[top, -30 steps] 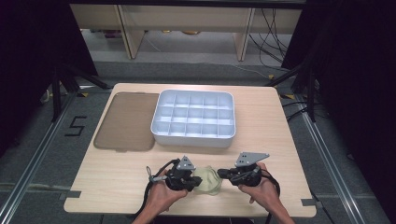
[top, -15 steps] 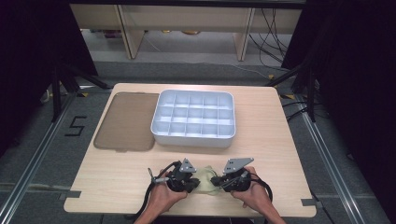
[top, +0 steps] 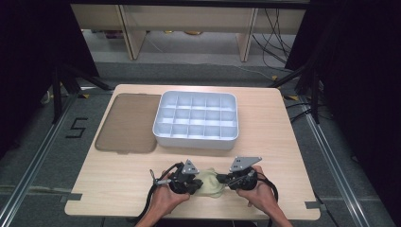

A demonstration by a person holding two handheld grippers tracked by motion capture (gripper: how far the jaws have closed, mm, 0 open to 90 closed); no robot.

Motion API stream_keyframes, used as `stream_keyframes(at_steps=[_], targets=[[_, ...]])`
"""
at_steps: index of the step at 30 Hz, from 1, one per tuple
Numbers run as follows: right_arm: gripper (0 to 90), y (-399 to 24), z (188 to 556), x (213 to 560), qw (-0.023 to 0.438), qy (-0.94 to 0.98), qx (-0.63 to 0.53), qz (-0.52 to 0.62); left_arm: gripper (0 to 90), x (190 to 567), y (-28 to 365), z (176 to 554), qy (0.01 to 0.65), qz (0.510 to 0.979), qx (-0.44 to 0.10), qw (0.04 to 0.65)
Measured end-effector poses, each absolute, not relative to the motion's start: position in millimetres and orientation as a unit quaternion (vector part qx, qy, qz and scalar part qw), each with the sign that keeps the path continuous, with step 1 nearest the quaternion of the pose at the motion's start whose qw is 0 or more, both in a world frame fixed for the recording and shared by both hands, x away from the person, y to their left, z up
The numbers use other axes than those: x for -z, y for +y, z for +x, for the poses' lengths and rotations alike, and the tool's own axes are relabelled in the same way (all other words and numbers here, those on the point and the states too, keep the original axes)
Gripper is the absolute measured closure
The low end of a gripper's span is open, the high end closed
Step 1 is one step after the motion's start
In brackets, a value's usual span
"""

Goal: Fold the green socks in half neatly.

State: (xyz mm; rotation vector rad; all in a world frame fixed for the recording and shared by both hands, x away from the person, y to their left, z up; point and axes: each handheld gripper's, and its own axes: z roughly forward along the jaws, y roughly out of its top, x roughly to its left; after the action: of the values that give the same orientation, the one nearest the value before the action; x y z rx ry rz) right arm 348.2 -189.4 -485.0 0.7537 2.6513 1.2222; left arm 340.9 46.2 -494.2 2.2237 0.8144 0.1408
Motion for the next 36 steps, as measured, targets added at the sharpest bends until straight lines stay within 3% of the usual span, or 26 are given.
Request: stream_keyframes(at_steps=[5, 13, 27, 36], targets=[[87.5, -178, 365, 484, 0.069, 0.873, -0.414, 0.247, 84.1, 485, 45, 360, 0.324, 0.860, -0.072, 0.388], [87.8, -177, 382, 502, 0.073, 0.885, -0.380, 0.259, 84.8, 503, 42, 374, 0.333, 0.866, -0.074, 0.366], [87.3, -195, 356, 482, 0.070, 0.870, -0.421, 0.246, 82.5, 501, 47, 371, 0.330, 0.864, -0.081, 0.371], [87.4, -200, 361, 497, 0.068, 0.885, -0.376, 0.266, 82.6, 502, 45, 371, 0.330, 0.865, -0.080, 0.369]])
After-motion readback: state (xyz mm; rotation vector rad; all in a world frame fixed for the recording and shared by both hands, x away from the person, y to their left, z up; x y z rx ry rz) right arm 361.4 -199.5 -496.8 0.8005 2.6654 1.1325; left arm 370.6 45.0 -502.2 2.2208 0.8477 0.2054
